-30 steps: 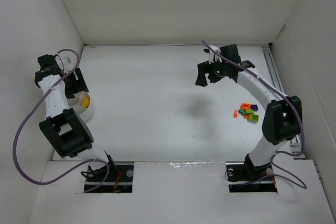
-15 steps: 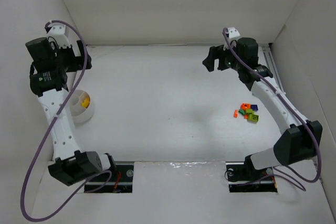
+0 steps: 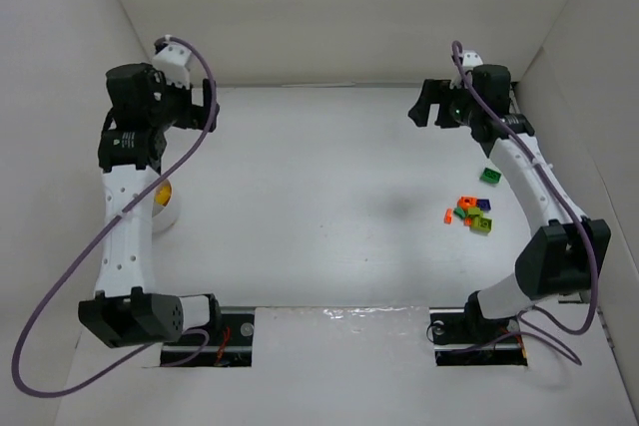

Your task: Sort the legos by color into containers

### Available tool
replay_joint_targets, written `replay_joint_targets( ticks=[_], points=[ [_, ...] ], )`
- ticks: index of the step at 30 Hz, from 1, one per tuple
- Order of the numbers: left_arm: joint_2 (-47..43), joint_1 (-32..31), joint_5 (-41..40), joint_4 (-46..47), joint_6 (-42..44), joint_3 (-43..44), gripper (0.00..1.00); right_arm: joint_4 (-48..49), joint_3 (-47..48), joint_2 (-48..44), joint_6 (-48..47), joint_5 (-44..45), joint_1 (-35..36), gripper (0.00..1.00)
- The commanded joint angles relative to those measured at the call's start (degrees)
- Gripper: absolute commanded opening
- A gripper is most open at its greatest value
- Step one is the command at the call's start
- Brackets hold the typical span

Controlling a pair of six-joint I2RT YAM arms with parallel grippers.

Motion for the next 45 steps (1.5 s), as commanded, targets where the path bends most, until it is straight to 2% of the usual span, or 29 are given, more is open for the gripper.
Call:
replay_joint_targets(
  ticks=[1, 5, 10, 13, 19, 22, 27, 31, 35, 38, 39, 41, 42, 45],
  points=[
    [2.8, -5.8, -3.2, 4.0, 5.4, -1.0, 1.0, -7.6, 6.3, 4.4, -1.0, -1.2, -2.7, 1.0],
    [9.8, -9.2, -3.2, 4.6, 2.5, 3.0, 1.0, -21.8, 14.1, 8.5, -4.0, -2.5, -6.8, 0.94],
    [13.8, -13.8, -6.5, 4.6, 1.5, 6.5, 1.0, -29.4, 18.1, 9.8, -6.2, -1.8, -10.1, 0.91],
    [14.4, -16.5, -8.6, 4.6, 1.5, 6.5, 0.97, -30.0, 16.8, 9.3, -8.0, -1.8, -10.7, 0.9],
    [17.0, -17.2, -6.8, 3.0, -0.4, 6.5, 0.93, -28.7, 12.5, 9.8, -8.0, -1.0, -10.7, 0.86],
    [17.0, -17.2, -2.7, 2.2, -2.0, 4.8, 0.92, -26.7, 8.1, 7.7, -8.8, 0.2, -11.2, 0.84],
    [14.4, -17.2, -3.9, 4.1, -5.9, -1.0, 0.92, -26.7, 4.3, 4.9, -9.5, 0.2, -11.2, 0.84],
    [14.4, -17.7, -3.4, 3.5, -8.9, -1.7, 0.92, -25.1, 0.4, 2.0, -9.5, 5.2, -12.3, 0.81],
    [15.5, -17.7, -3.4, 3.5, -10.4, -1.7, 0.92, -18.1, -4.2, 1.1, -10.4, 11.4, -15.9, 0.73],
    [16.0, -17.7, -2.3, 1.9, -8.5, -0.4, 0.93, -20.4, -3.2, 3.5, -18.0, 10.3, -18.4, 0.71],
    [16.5, -17.7, -1.5, 1.2, -7.6, 0.3, 0.94, -21.9, -1.6, 5.0, -25.0, 9.2, -19.3, 0.72],
    [18.1, -17.7, -0.6, -1.5, -5.4, 3.2, 0.96, -21.9, -1.0, 5.8, -30.9, 8.3, -21.0, 0.74],
    [19.3, -17.7, 0.1, -2.3, -4.7, 4.0, 0.97, -21.9, -0.5, 6.6, -36.9, 6.6, -23.0, 0.76],
    [21.0, -17.7, 0.7, -4.0, -3.4, 6.9, 0.99, -23.9, 1.1, 9.1, -45.2, 3.7, -25.8, 0.77]
  ],
)
